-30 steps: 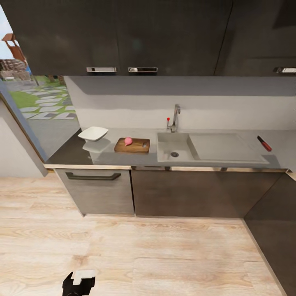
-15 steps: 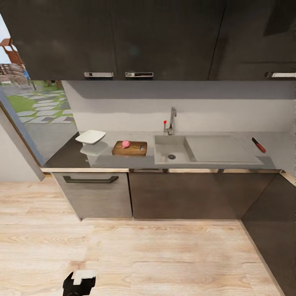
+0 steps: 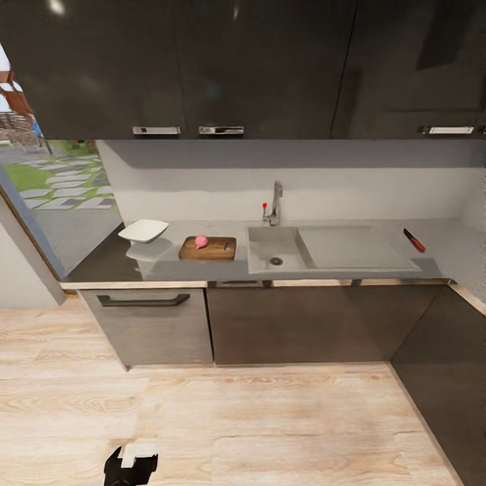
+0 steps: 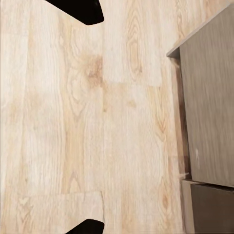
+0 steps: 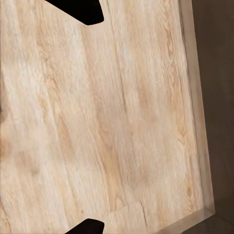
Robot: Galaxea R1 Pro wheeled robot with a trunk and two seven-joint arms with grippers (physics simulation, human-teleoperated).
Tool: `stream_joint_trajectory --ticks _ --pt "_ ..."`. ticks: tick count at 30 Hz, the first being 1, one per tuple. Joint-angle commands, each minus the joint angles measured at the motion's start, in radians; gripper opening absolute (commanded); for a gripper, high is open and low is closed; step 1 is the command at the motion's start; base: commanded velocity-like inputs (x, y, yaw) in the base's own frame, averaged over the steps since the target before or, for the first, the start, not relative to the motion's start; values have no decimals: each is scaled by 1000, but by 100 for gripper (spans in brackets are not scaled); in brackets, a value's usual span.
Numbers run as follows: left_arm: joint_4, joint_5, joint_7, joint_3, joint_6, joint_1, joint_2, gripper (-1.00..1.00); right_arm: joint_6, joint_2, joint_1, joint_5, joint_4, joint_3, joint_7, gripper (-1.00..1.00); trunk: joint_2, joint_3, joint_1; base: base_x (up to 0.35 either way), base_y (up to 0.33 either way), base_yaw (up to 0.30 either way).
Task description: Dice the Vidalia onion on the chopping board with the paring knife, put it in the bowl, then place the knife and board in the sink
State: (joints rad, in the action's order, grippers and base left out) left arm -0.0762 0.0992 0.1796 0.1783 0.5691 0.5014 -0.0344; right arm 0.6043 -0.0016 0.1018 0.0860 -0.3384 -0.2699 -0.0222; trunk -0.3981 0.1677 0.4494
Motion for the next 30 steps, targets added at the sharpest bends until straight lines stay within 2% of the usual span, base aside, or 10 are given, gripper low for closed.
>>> stream_joint_trajectory --ticks 1,30 --pt "-4 10 0 9 6 1 1 100 3 1 1 9 1 -5 -2 100 -2 0 1 0 0 -78" --pt "-5 10 0 9 3 1 1 100 3 1 1 9 1 -5 -2 100 -2 -46 1 0 0 -78"
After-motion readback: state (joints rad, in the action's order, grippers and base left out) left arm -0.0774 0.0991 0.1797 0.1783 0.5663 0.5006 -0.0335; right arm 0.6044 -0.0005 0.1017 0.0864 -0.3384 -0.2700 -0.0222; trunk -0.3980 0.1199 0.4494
